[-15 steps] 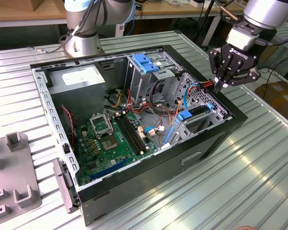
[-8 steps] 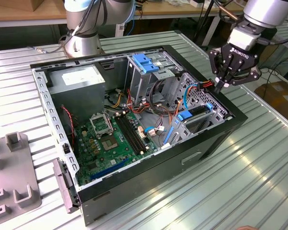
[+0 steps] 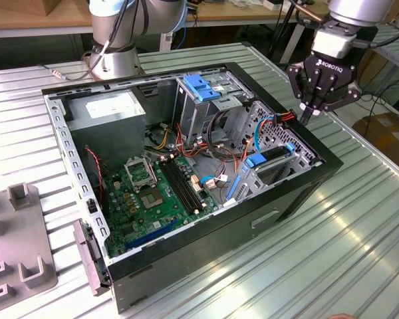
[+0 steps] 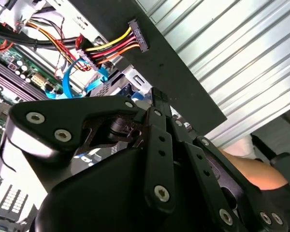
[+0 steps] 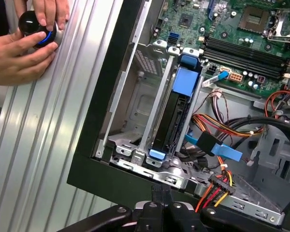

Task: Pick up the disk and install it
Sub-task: 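Insert the first disk wire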

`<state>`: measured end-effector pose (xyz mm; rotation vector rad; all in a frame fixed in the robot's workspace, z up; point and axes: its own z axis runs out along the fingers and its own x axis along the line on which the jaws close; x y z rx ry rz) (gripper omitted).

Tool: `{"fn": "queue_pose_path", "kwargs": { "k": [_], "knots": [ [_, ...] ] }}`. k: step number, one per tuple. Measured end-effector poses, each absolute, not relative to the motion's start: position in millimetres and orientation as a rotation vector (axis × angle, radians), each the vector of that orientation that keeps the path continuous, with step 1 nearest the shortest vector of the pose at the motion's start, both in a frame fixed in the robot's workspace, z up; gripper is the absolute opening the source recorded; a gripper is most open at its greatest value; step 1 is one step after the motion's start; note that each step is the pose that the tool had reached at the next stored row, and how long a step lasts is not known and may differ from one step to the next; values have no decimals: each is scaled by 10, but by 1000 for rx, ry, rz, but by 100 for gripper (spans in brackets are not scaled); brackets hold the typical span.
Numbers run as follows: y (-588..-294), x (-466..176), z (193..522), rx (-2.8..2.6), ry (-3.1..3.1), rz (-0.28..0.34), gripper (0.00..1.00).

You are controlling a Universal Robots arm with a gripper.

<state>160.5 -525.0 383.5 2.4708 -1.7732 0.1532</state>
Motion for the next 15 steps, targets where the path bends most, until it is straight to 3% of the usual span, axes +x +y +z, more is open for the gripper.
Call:
{"fn": "queue_pose_path", "kwargs": {
  "k": [15],
  "knots": [
    [-5187, 1604, 3818, 2572, -1523, 224, 10]
  ]
}}
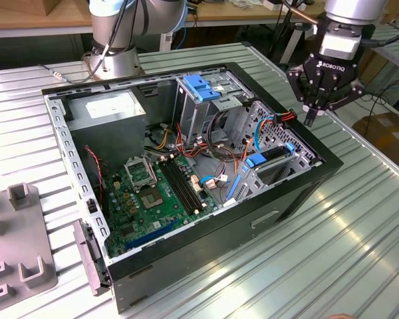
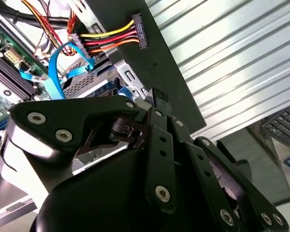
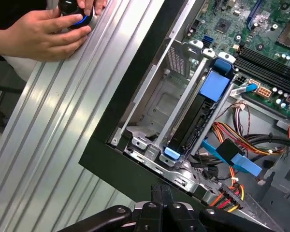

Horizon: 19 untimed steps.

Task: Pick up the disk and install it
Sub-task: 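Insert the first disk wire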

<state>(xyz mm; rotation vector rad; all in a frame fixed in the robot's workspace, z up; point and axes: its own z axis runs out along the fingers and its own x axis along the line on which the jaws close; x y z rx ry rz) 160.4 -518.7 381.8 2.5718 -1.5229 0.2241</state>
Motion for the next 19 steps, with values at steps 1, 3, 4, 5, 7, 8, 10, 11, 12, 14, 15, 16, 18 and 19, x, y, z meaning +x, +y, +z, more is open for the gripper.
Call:
{"fn": "queue_pose_path", "kwargs": {
  "k": [1, 3, 4, 5, 7, 8, 10, 11, 12, 14, 15, 16, 18, 19],
  "knots": [
    [-5150, 1602, 3818, 2560, -1515, 235, 10],
    [-5046, 1599, 3819, 2527, -1493, 265, 10],
    [-5011, 1599, 3819, 2521, -1489, 271, 10],
    [-4976, 1599, 3819, 2515, -1484, 277, 10],
    [-4939, 1599, 3818, 2518, -1467, 283, 10],
    [-4929, 1599, 3817, 2529, -1446, 288, 10],
    [-4918, 1599, 3816, 2544, -1418, 293, 10],
    [-4911, 1599, 3816, 2555, -1397, 297, 10],
    [-4909, 1599, 3815, 2562, -1383, 300, 10],
    [-4905, 1599, 3814, 2583, -1341, 308, 10],
    [-4903, 1599, 3813, 2591, -1323, 311, 10],
    [-4901, 1599, 3813, 2599, -1307, 314, 10],
    [-4897, 1599, 3812, 2615, -1270, 321, 10],
    [-4895, 1599, 3811, 2623, -1251, 325, 10]
  ]
}}
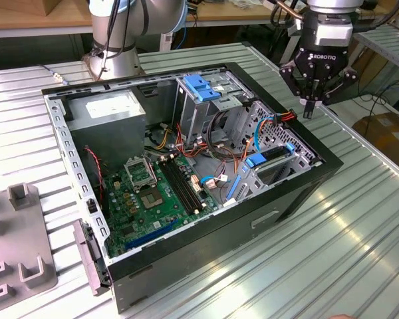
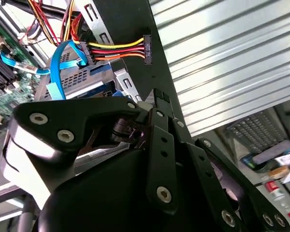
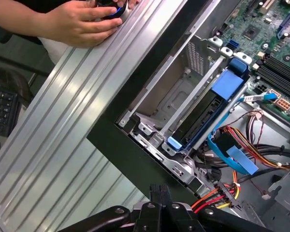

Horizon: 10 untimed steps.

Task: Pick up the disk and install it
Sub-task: 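Insert the first disk wire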

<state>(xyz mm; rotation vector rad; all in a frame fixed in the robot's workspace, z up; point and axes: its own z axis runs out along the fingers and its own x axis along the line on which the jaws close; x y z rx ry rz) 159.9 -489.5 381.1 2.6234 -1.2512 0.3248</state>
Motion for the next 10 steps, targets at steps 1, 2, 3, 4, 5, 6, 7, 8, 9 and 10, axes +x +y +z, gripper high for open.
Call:
{"fn": "queue_pose_path", "kwargs": {
  "k": [1, 2, 3, 4, 5, 6, 7, 8, 9, 10],
  "knots": [
    [-4893, 1599, 3810, 2631, -1233, 328, 10],
    [-4892, 1599, 3809, 2639, -1215, 332, 10],
    [-4890, 1599, 3808, 2646, -1197, 335, 10],
    [-4889, 1599, 3808, 2654, -1179, 338, 10],
    [-4888, 1599, 3806, 2662, -1158, 342, 10],
    [-4888, 1599, 3804, 2671, -1136, 346, 10],
    [-4887, 1599, 3801, 2678, -1114, 350, 10],
    [-4887, 1599, 3795, 2688, -1088, 355, 10],
    [-4887, 1597, 3783, 2701, -1059, 359, 10],
    [-4885, 1595, 3767, 2718, -1022, 364, 10]
  ]
}}
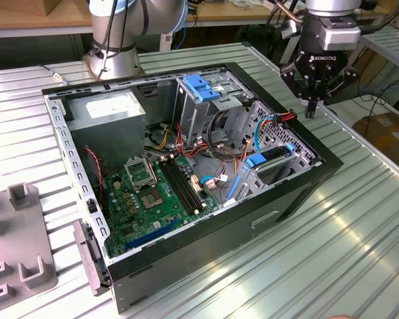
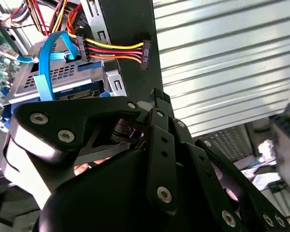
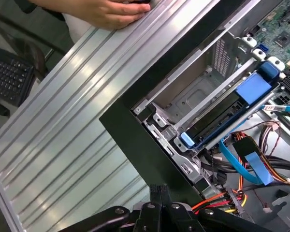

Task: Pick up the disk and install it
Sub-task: 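Insert the first disk wire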

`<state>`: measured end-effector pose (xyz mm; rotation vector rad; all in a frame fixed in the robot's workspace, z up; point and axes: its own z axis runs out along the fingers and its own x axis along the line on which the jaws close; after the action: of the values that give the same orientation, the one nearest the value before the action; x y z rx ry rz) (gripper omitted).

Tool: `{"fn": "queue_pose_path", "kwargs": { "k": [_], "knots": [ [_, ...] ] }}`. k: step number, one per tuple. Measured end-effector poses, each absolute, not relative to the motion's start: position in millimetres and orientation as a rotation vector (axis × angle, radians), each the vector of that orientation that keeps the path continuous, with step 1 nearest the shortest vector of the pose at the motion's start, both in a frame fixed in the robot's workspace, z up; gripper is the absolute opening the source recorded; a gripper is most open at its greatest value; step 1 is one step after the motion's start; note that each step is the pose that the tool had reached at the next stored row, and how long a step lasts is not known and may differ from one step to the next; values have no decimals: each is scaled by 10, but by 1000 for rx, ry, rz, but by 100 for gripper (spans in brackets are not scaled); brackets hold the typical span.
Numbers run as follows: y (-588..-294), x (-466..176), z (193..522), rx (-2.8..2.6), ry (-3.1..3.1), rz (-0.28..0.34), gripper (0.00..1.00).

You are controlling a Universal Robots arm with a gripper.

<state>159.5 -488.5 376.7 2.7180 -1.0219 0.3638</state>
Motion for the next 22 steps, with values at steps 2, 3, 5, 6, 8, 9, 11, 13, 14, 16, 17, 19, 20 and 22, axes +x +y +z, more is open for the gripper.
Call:
{"fn": "queue_pose_path", "kwargs": {
  "k": [2, 3, 5, 6, 8, 9, 11, 13, 14, 16, 17, 19, 20, 22],
  "knots": [
    [-4882, 1595, 3755, 2735, -985, 369, 10],
    [-4880, 1595, 3749, 2744, -963, 372, 10],
    [-4879, 1595, 3739, 2766, -906, 379, 10],
    [-4879, 1594, 3734, 2775, -882, 382, 10],
    [-4878, 1594, 3723, 2794, -828, 389, 10],
    [-4878, 1595, 3719, 2800, -805, 393, 10],
    [-4878, 1595, 3709, 2816, -745, 401, 10],
    [-4878, 1594, 3702, 2831, -690, 408, 10],
    [-4875, 1594, 3700, 2836, -674, 410, 10],
    [-4873, 1588, 3700, 2839, -673, 410, 10],
    [-4868, 1586, 3700, 2841, -674, 410, 10],
    [-4861, 1571, 3705, 2841, -674, 411, 10],
    [-4850, 1561, 3708, 2840, -674, 412, 10],
    [-4798, 1555, 3710, 2835, -672, 414, 10]
  ]
}}
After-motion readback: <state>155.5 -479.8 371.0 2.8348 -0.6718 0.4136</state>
